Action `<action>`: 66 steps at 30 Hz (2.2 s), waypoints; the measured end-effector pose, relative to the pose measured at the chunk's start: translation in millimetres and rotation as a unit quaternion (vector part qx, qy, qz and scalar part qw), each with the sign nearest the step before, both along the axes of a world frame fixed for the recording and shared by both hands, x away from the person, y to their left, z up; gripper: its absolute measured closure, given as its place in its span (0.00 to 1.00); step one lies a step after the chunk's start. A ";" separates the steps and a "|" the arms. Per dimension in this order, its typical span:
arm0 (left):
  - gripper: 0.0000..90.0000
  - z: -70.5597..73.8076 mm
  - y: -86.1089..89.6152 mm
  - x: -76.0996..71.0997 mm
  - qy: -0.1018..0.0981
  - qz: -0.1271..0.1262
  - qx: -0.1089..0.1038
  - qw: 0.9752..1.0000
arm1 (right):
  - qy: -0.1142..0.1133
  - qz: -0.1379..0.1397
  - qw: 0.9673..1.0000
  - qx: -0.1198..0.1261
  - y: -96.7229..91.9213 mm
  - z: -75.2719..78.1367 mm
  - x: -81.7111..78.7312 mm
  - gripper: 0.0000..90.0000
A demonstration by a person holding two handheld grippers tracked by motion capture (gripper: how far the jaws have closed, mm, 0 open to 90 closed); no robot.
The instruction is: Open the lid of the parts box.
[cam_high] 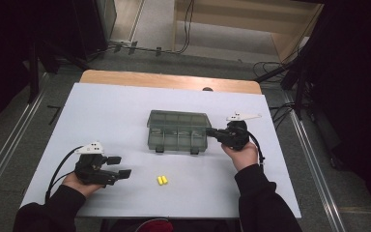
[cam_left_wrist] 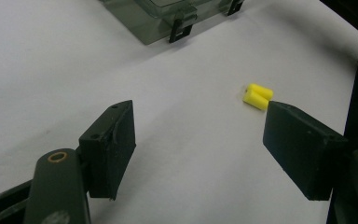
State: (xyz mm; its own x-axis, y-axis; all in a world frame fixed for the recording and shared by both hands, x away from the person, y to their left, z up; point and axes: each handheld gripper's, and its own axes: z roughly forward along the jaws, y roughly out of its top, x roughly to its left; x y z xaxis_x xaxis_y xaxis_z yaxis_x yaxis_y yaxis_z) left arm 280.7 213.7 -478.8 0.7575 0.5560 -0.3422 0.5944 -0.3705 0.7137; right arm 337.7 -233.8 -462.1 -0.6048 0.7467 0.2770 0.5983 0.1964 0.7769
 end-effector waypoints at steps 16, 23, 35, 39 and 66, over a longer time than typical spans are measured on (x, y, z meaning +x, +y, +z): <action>0.28 3.2 -0.7 6.8 0.002 0.005 -0.014 1.000 | 0.005 -0.002 1.000 0.010 0.2 2.3 8.1 0.97; 0.27 9.7 -1.7 13.3 0.009 0.013 -0.011 1.000 | 0.006 -0.003 1.000 0.010 -1.8 3.5 9.8 0.97; 0.22 24.7 -13.4 27.2 -0.005 0.009 0.001 1.000 | 0.002 -0.003 1.000 0.010 -2.0 6.7 14.7 0.97; 0.23 28.9 -17.0 35.2 -0.004 0.008 0.009 1.000 | 0.001 -0.002 1.000 0.009 -1.9 7.4 16.6 0.97; 0.23 49.2 -43.6 93.5 -0.001 0.016 0.019 1.000 | -0.002 0.004 1.000 0.017 0.3 12.1 23.9 0.97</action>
State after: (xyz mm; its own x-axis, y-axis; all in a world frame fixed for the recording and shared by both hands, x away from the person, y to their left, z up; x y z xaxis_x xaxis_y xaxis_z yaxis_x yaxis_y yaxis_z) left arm 374.2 170.1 -429.6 0.7399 0.5922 -0.3192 0.6053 -0.3789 0.7000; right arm 361.6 -233.5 -450.0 -0.6117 0.7323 0.2993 0.5930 0.1740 0.7862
